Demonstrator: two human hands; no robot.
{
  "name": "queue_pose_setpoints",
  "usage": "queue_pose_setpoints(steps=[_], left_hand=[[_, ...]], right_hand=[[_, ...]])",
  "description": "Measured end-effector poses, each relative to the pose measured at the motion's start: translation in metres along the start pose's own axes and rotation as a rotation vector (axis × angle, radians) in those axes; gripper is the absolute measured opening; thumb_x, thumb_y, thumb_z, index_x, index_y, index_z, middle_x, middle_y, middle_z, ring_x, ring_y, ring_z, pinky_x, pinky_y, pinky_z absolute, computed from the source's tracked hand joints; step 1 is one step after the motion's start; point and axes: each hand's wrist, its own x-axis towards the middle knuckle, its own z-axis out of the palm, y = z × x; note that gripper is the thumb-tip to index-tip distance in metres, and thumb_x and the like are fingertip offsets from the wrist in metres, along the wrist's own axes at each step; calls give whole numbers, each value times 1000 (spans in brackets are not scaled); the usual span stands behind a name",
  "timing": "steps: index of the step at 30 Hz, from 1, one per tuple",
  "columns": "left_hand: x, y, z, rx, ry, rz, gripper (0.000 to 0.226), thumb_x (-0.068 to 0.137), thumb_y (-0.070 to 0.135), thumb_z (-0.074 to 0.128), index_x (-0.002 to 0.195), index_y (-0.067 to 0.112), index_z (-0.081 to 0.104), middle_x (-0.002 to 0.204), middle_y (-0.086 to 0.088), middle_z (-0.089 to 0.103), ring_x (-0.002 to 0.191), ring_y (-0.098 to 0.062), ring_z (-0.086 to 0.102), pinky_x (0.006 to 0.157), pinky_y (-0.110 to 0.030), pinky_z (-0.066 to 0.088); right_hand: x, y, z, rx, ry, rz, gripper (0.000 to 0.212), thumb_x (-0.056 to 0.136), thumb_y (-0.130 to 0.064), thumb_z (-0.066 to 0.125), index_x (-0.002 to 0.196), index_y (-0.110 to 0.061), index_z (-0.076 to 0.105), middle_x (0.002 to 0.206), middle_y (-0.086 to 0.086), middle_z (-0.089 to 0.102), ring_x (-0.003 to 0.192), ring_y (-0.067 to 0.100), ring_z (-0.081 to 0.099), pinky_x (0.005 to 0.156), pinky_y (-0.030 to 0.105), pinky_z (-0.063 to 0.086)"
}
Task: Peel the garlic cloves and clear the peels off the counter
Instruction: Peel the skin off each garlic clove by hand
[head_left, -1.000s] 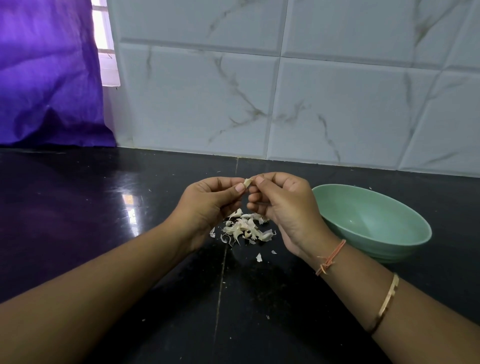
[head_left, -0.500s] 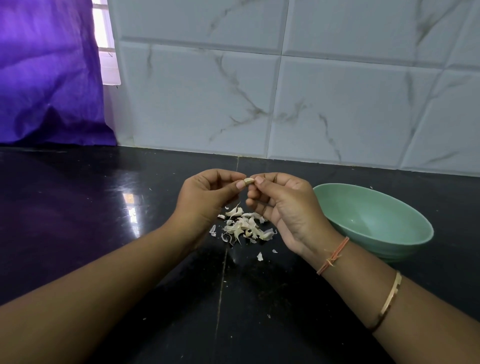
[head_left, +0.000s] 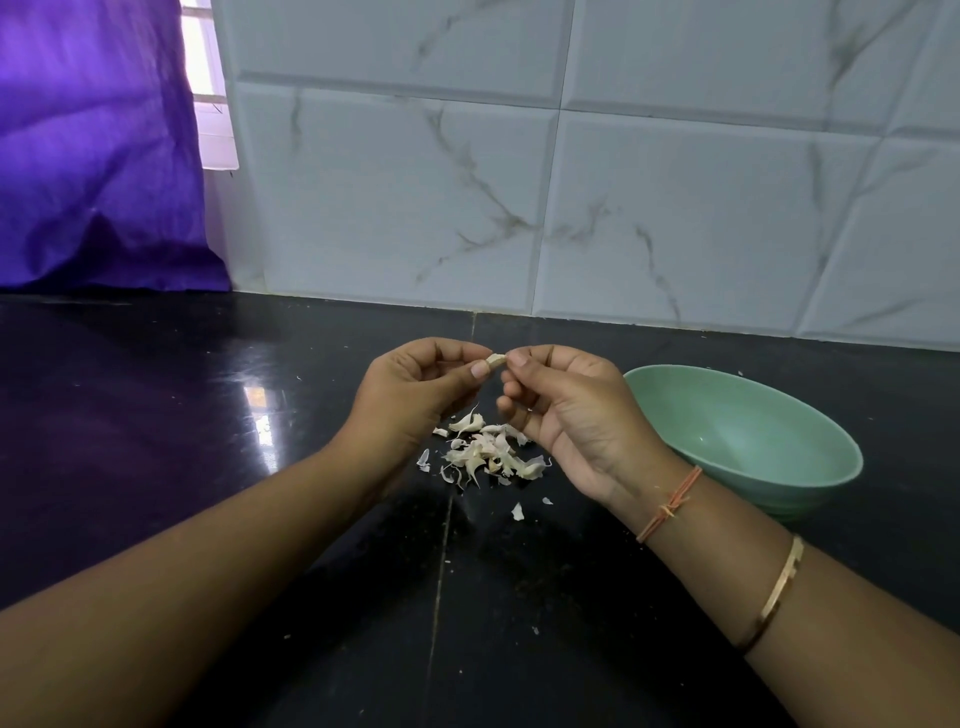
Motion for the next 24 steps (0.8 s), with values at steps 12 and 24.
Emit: queue_pose_setpoints(steps=[12,24], left_hand=[[-1,1,2,-123,-37,-161,10,80,8,60,86,7,68,70,1,68,62,-4,57,61,-13,51],[1,5,2,-207,68,-187,5,82,7,62,81,6,67,64,3,68,54,-2,57,54,-11,49]], right_hand=[[2,3,0,-222,57,-23,16,91,-5,55,75,-6,58,59,1,49,44,2,47,52,19,47],[1,14,0,-483,86,-122,18,84,7,55,78,-10,58,65,2,55,51,8,52,53,22,48]])
